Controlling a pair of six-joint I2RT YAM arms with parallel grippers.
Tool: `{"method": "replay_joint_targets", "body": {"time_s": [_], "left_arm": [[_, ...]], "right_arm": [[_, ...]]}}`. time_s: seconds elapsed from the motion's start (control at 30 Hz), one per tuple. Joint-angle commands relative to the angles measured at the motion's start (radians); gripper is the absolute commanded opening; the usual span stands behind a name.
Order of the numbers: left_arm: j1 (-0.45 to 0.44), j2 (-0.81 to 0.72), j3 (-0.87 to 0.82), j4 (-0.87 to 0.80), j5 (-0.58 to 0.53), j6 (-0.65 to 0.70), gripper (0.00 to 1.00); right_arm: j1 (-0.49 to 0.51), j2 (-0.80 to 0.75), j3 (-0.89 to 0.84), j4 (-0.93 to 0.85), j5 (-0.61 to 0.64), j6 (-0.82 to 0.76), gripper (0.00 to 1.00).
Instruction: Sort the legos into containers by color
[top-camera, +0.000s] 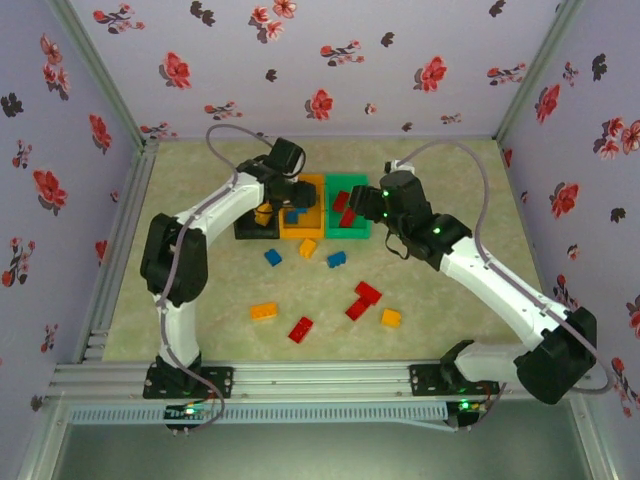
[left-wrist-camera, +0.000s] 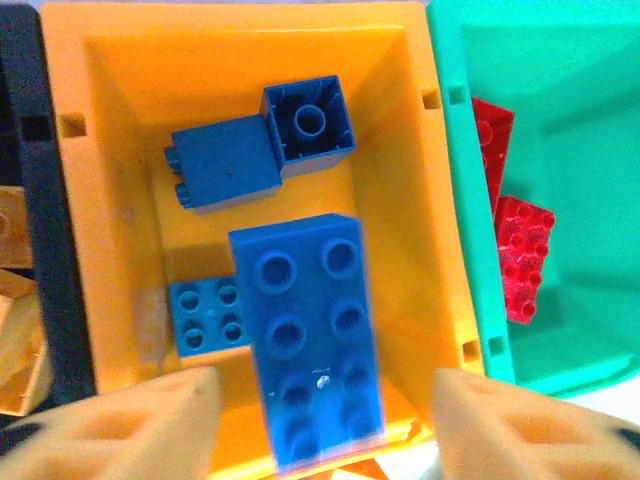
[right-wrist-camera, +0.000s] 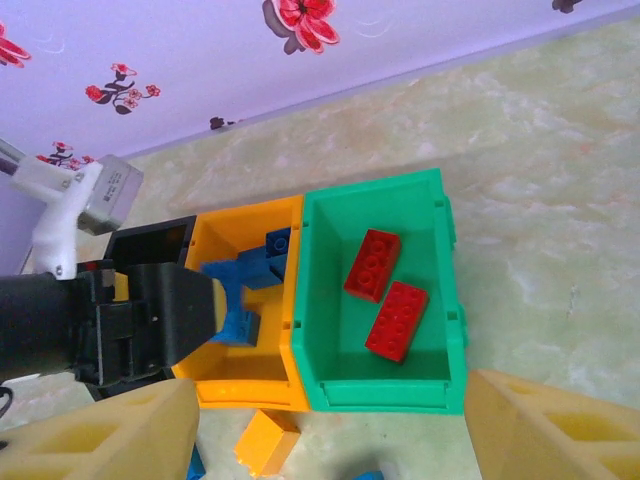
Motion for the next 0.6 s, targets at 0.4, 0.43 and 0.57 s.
{"method": "replay_joint_targets", "body": {"time_s": [0.4, 0.43, 0.57], "left_arm": [[-0.006, -0.245, -0.153, -0.017, -0.046, -0.011, 0.68], [-0.005, -0.272, -0.180, -0.020, -0.059, -0.010, 0.68], [-0.004, -0.400, -0.308, -0.032, -0.116, -0.030, 0.69]], "right_arm": [[-0.006, 0.010, -0.021, -0.016, -0.014, -0.044, 0.72], [-0.004, 0.016, -0.028, -0.019, -0.021, -0.048, 0.72], [0.011, 0.038, -0.064, -0.029, -0.033, -0.069, 0.72]]}}
